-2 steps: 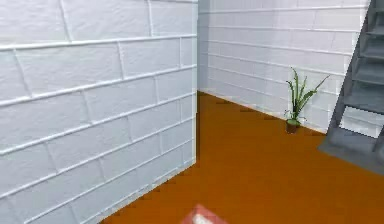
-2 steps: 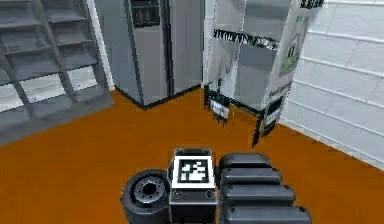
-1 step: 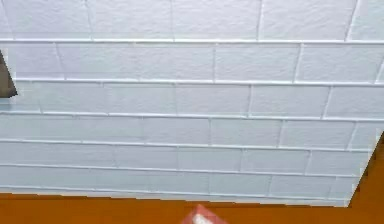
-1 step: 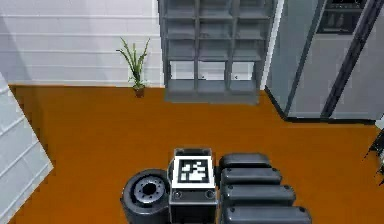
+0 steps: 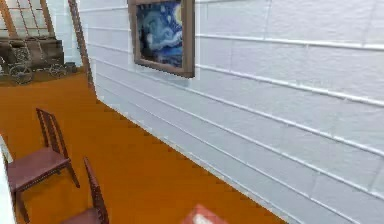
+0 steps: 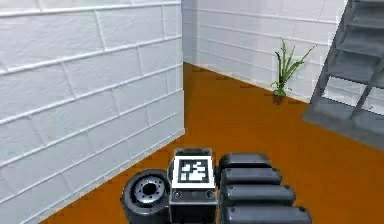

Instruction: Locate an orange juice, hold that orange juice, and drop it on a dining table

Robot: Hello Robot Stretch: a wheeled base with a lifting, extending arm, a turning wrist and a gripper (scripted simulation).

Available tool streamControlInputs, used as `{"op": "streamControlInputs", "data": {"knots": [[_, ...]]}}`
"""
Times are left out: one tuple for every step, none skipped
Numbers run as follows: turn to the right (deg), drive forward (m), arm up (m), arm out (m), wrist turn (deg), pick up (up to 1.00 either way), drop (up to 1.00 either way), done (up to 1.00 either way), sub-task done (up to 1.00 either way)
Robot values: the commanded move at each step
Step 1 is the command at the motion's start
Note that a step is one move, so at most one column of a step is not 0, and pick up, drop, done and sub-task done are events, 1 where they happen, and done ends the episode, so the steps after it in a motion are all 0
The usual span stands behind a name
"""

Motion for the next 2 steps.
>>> {"op": "streamControlInputs", "data": {"knots": [[0.0,1.00,0.00,0.00,0.0,0.00,0.00,0.00,0.00],[-39.0,0.00,0.00,0.00,0.0,0.00,0.00,0.00,0.00]]}}
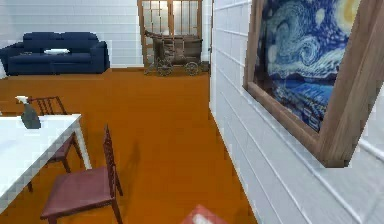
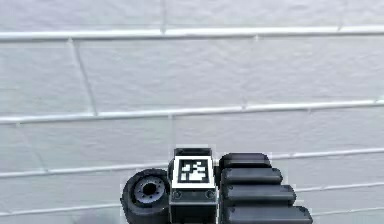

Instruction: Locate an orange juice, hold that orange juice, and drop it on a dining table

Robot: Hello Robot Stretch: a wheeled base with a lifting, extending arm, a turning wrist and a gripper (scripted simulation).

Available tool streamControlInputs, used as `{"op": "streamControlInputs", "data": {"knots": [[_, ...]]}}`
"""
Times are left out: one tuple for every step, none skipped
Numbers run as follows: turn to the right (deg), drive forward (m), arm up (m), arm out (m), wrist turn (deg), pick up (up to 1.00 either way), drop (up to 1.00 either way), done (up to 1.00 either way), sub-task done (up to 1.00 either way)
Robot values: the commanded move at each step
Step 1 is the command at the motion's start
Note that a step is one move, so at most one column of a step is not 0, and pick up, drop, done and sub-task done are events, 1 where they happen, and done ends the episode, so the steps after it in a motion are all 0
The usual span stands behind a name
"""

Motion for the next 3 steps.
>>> {"op": "streamControlInputs", "data": {"knots": [[0.0,0.45,0.00,0.00,0.0,0.00,0.00,0.00,0.00],[-45.0,0.00,0.00,0.00,0.0,0.00,0.00,0.00,0.00],[-15.0,0.00,0.00,0.00,0.0,0.00,0.00,0.00,0.00]]}}
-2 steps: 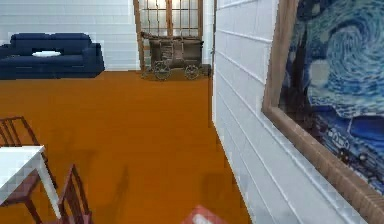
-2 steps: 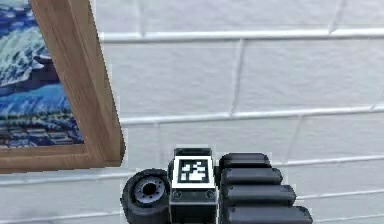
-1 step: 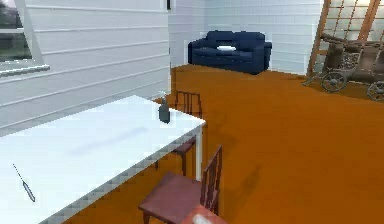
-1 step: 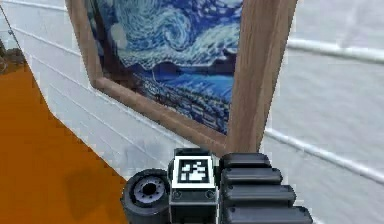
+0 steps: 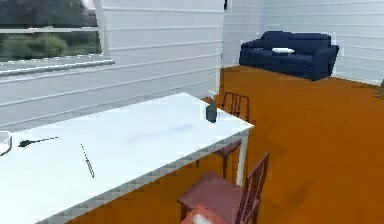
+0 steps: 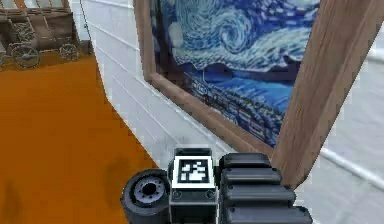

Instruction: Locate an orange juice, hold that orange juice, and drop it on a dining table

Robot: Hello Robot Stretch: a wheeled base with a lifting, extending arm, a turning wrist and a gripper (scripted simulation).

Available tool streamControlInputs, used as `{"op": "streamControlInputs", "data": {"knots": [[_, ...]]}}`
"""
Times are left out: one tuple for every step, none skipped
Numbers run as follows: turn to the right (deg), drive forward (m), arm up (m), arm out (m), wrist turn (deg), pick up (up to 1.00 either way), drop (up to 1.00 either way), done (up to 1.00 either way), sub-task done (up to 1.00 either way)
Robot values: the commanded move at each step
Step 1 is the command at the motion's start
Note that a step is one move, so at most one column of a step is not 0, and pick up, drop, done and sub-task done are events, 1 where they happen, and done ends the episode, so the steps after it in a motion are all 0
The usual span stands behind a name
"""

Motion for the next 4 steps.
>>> {"op": "streamControlInputs", "data": {"knots": [[0.0,0.35,0.00,0.00,0.0,0.00,0.00,0.00,0.00],[-45.0,0.00,0.00,0.00,0.0,0.00,0.00,0.00,0.00],[-45.0,0.00,0.00,0.00,0.0,0.00,0.00,0.00,0.00],[-45.0,0.00,0.00,0.00,0.0,0.00,0.00,0.00,0.00]]}}
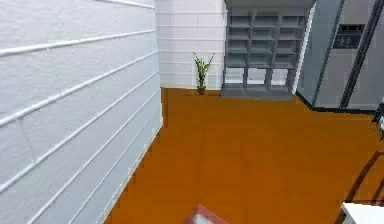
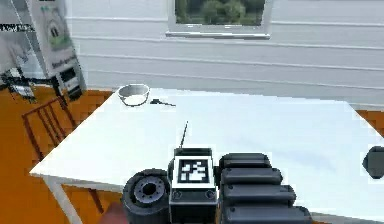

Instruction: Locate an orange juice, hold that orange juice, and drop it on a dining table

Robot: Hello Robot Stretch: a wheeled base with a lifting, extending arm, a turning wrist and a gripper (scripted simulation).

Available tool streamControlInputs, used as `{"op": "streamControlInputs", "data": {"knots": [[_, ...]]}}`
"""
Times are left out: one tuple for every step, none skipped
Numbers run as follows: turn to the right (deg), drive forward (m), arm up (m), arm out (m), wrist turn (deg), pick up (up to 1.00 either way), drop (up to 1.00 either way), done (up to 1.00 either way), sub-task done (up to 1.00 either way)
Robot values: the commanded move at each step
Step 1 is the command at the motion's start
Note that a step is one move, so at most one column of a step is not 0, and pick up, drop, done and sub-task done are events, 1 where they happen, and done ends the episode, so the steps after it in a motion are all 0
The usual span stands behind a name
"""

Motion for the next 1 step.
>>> {"op": "streamControlInputs", "data": {"knots": [[-12.0,0.00,0.00,0.00,0.0,0.00,0.00,0.00,0.00]]}}
